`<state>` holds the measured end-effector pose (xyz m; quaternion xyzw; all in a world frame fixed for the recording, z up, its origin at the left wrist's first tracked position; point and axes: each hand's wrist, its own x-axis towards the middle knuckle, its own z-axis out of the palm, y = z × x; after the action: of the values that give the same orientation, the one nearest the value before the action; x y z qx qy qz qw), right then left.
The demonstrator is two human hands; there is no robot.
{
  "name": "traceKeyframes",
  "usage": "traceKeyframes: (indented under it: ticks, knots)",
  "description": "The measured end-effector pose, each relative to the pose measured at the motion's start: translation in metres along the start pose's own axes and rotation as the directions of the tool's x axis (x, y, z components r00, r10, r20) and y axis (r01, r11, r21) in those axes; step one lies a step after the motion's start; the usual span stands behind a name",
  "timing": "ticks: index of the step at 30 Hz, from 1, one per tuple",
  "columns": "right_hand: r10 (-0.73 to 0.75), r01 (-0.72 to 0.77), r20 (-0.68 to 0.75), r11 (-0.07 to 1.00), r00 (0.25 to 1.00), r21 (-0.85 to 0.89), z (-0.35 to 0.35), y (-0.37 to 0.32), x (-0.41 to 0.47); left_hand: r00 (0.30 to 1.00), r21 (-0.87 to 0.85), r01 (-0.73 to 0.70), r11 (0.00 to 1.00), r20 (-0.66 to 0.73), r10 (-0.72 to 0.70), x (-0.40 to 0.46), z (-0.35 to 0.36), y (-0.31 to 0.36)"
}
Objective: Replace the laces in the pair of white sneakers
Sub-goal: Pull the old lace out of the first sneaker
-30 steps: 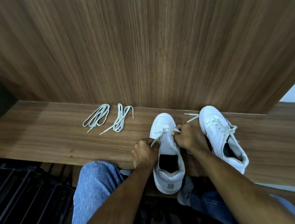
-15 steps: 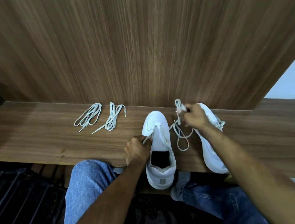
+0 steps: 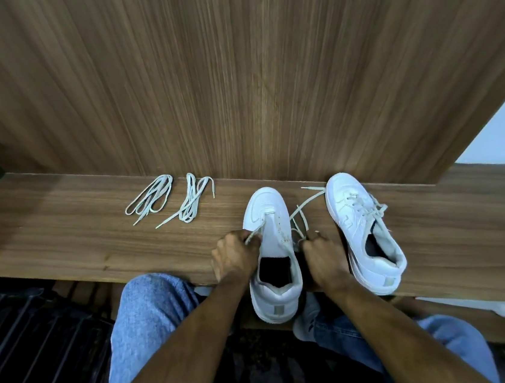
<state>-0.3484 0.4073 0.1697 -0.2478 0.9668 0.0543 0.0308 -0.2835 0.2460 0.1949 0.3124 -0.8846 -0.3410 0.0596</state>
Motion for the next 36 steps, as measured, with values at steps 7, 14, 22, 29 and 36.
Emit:
traceKeyframes:
  ticks: [7, 14, 22, 29, 36]
  knots:
    - [0.149, -0.158, 0.055, 0.907, 0.987, 0.391, -0.027, 0.016, -0.004, 1.000, 0.097, -0.007, 0.995, 0.030, 0.004, 0.005, -0.007, 0.019]
    - [0.183, -0.108, 0.040, 0.378, 0.982, 0.920, -0.098, 0.061, -0.009, 0.738, -0.379, -0.536, 0.755, 0.224, 0.637, 0.000, -0.008, 0.072]
    - [0.433, -0.078, -0.088, 0.351, 0.897, 0.933, -0.130, 0.147, -0.055, 0.626, -0.607, -0.017, 0.794, 0.613, 0.482, -0.046, 0.031, 0.184]
    - [0.708, -0.117, -0.070, 0.211, 0.702, 0.970, -0.111, 0.229, -0.150, 0.508, -0.472, -0.009, 0.882, 0.757, 0.410, -0.128, 0.086, 0.280]
    - [0.803, -0.394, 0.147, 0.117, 0.578, 0.912, -0.017, 0.270, -0.243, 0.370, -0.206, -0.031, 0.978, 0.907, 0.203, -0.215, 0.194, 0.273]
